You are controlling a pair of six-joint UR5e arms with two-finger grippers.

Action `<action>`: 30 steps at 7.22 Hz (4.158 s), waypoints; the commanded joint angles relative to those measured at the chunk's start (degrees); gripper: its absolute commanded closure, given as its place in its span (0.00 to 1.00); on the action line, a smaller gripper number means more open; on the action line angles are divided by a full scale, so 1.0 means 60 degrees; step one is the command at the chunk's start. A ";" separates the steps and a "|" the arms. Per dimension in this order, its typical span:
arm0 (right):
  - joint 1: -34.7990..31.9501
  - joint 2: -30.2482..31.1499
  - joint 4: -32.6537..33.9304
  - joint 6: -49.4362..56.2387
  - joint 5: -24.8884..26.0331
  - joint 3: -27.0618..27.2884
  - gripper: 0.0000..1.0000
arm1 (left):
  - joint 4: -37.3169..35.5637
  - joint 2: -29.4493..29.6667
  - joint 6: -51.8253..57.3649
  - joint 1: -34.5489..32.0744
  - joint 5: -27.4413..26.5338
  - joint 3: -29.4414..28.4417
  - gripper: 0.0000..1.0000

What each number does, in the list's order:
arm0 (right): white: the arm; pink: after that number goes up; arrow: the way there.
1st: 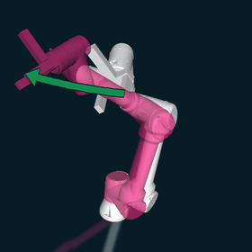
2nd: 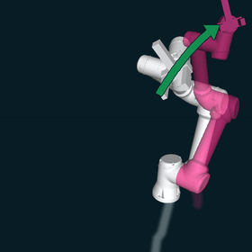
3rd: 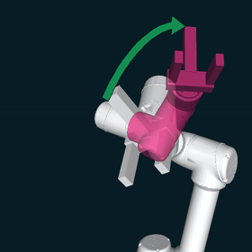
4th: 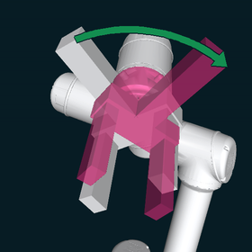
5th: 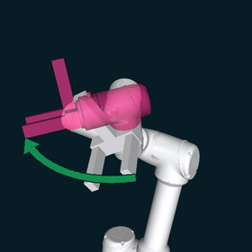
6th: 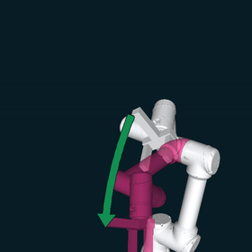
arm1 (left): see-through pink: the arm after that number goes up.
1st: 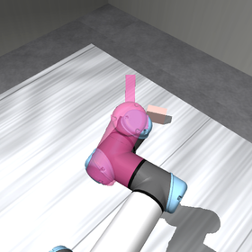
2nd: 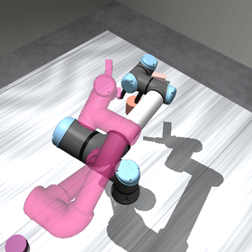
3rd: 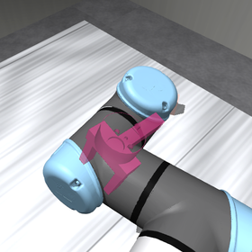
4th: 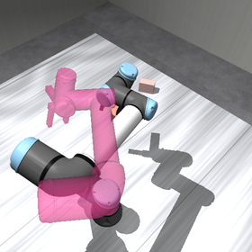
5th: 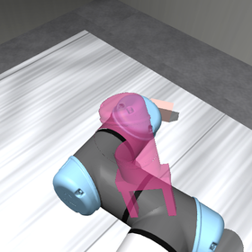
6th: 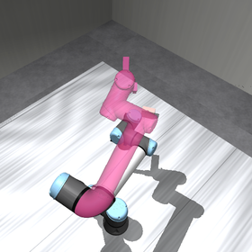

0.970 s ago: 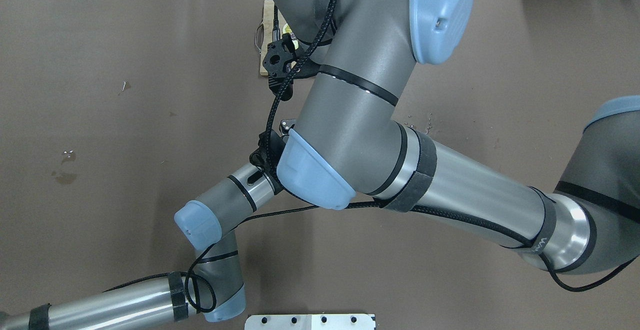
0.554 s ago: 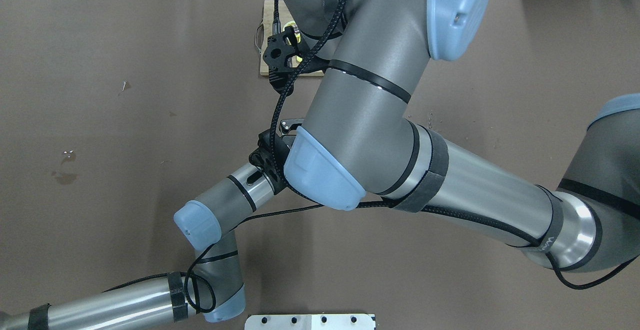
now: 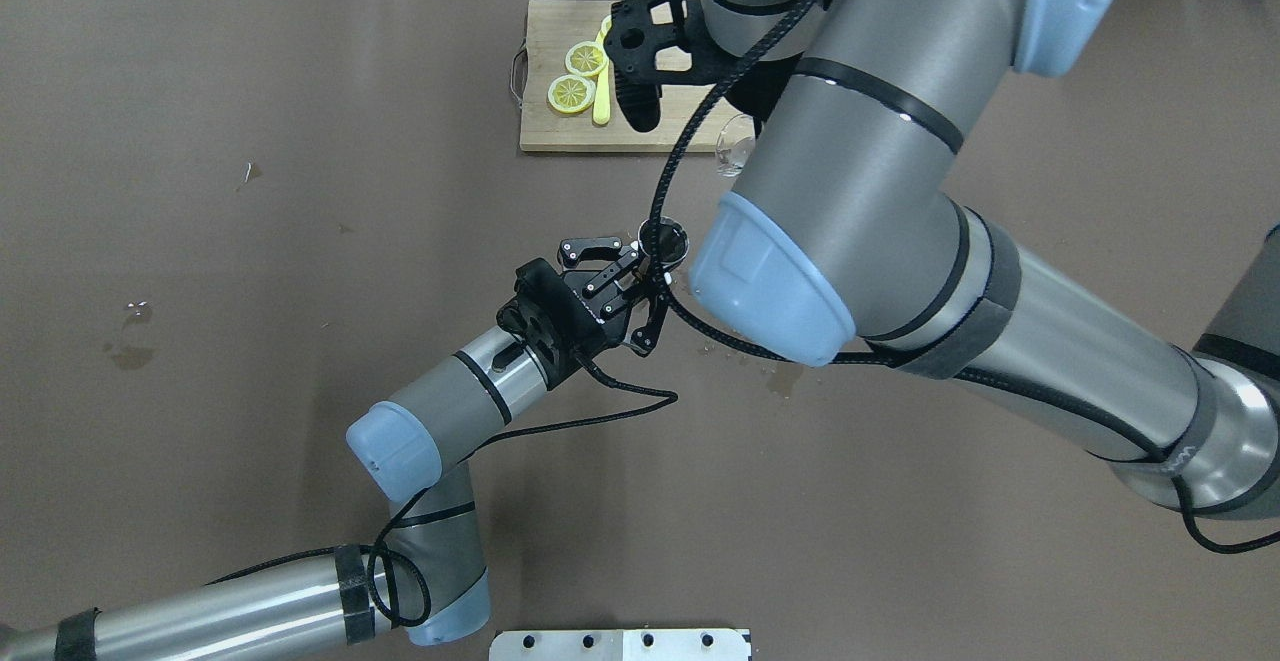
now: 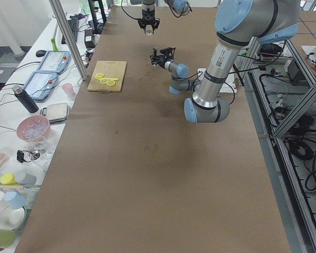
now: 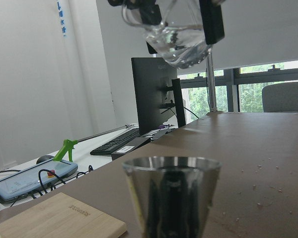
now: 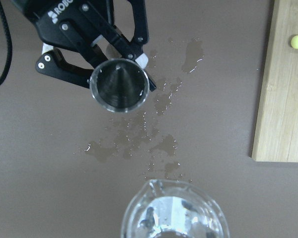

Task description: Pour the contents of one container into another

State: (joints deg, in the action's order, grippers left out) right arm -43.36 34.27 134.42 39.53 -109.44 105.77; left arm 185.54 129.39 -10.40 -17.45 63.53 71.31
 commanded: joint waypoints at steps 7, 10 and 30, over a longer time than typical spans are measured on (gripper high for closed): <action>-0.2586 0.4069 -0.5007 -0.0098 -0.3409 0.1224 1.00 | -0.0103 -0.0720 0.0005 -0.1030 -0.0071 0.0595 1.00; -0.2924 0.4950 -0.6736 -0.1220 -0.4112 0.1078 1.00 | -0.0045 -0.1012 -0.0053 -0.1968 0.0340 0.0610 1.00; -0.2675 0.6301 -2.1124 -0.7396 -0.5036 -0.5876 1.00 | 0.0249 -0.3284 -0.3111 -0.3513 -0.0852 0.0654 1.00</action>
State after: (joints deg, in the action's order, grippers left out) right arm -60.07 72.69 10.84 -5.94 -139.52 74.15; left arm 186.07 109.75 -27.46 -40.77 64.30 75.05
